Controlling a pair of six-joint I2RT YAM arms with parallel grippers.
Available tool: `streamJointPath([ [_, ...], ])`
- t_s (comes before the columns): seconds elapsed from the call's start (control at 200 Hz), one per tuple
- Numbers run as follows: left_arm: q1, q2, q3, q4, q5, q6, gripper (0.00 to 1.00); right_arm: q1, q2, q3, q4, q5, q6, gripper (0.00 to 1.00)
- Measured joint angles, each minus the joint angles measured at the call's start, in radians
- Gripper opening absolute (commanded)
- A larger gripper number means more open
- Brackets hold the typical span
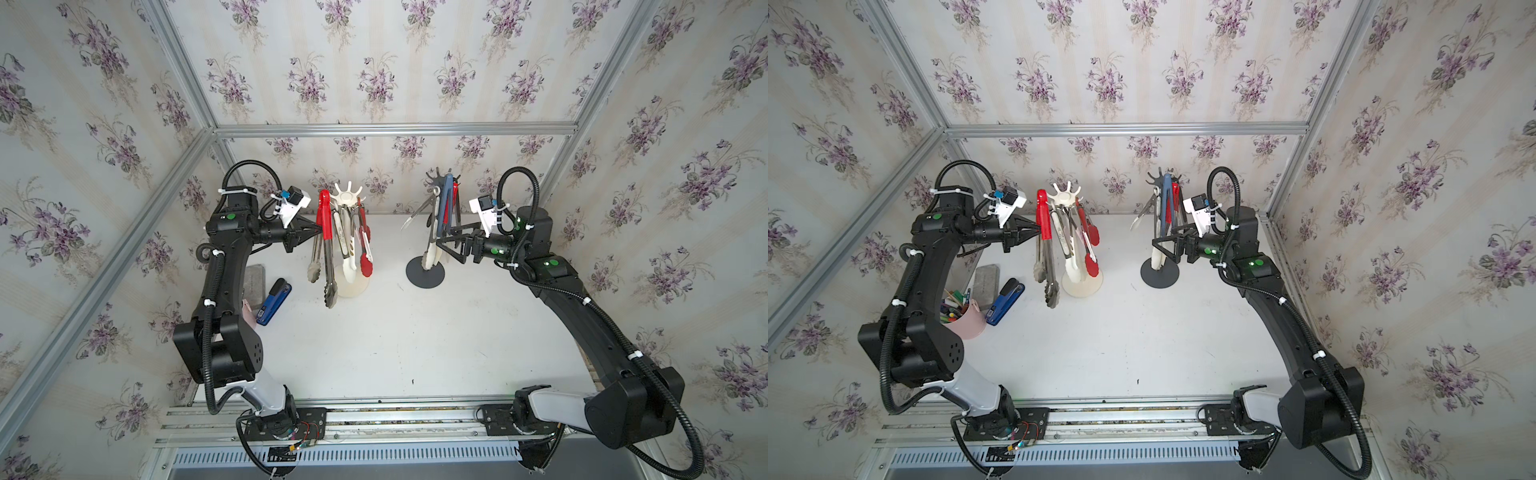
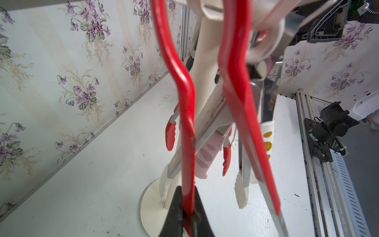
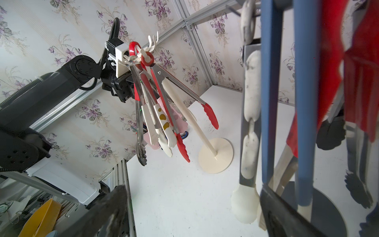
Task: Hang food tongs on kitchen utensil racks
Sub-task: Hang the food tongs on the rack.
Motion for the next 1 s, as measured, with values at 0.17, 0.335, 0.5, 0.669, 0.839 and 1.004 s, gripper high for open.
streamJointPath([
  [0.17,0.0,-0.02,0.004,-0.018,-0.014,-0.004,0.0,0.007,-0.019,-0.039,0.024,-0.003,0.004,1.0],
  [0.335,0.0,-0.019,0.005,-0.02,-0.016,-0.029,0.0,0.023,-0.029,-0.063,0.038,-0.005,0.006,0.99],
  [0.5,0.0,-0.033,-0.053,-0.013,-0.009,-0.042,0.0,0.024,-0.046,-0.076,0.051,-0.006,0.007,0.99],
  [0.669,0.001,-0.028,-0.074,-0.003,0.01,-0.044,0.0,0.027,-0.056,-0.09,0.06,-0.006,0.007,0.99],
  [0.839,0.001,-0.029,-0.075,-0.003,0.005,-0.046,0.0,0.029,-0.057,-0.091,0.06,-0.006,0.006,0.99],
  [1.004,0.004,-0.035,-0.066,-0.01,-0.014,-0.051,0.0,0.037,-0.056,-0.091,0.06,-0.003,0.004,0.99],
])
